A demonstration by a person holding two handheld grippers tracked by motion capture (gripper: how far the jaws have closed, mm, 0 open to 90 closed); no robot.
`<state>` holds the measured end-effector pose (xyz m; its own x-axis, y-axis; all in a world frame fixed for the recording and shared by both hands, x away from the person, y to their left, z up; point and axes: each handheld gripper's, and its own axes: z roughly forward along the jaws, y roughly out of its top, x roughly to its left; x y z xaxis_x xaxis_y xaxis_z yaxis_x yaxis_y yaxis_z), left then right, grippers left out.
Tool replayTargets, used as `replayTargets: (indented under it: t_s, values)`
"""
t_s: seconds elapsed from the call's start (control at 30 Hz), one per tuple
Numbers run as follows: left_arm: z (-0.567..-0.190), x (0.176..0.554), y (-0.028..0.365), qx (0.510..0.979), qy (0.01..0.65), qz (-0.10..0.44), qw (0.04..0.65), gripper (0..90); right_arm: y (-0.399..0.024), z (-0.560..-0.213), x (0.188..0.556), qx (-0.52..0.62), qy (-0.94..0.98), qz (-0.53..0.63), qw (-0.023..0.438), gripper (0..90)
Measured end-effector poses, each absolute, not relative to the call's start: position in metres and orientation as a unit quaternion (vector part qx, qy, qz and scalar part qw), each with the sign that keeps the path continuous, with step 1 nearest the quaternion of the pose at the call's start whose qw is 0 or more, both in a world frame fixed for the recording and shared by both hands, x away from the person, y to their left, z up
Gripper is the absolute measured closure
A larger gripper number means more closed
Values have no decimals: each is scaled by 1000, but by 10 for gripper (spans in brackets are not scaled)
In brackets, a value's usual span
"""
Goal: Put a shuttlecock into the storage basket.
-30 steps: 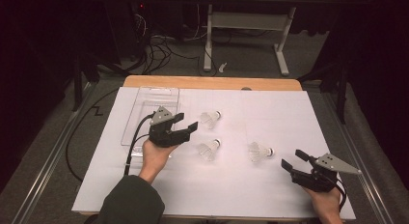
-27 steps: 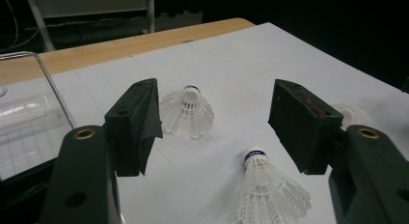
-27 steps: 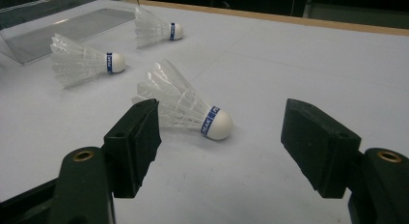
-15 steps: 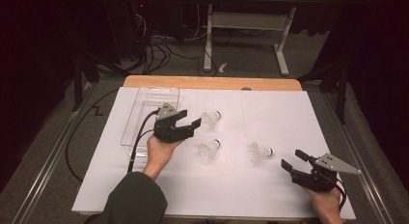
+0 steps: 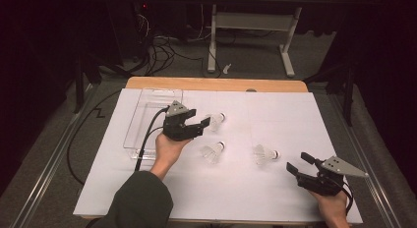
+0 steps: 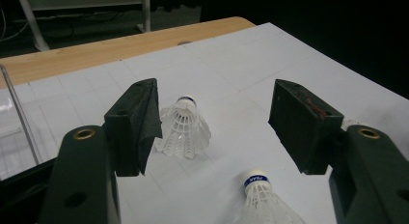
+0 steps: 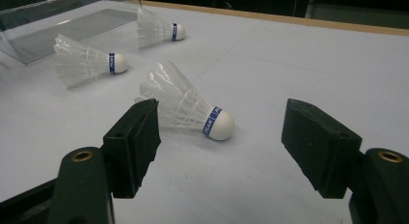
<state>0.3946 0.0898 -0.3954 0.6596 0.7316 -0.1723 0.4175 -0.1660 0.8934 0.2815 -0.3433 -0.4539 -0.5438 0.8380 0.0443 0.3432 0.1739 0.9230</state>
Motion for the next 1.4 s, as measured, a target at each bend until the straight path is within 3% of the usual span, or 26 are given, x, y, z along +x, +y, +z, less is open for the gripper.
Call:
replayTargets:
  t_s: [1.4]
  values:
    - [-387,428,56,785,397,170,444,363,-343,-454,281,405,725,500,244,300]
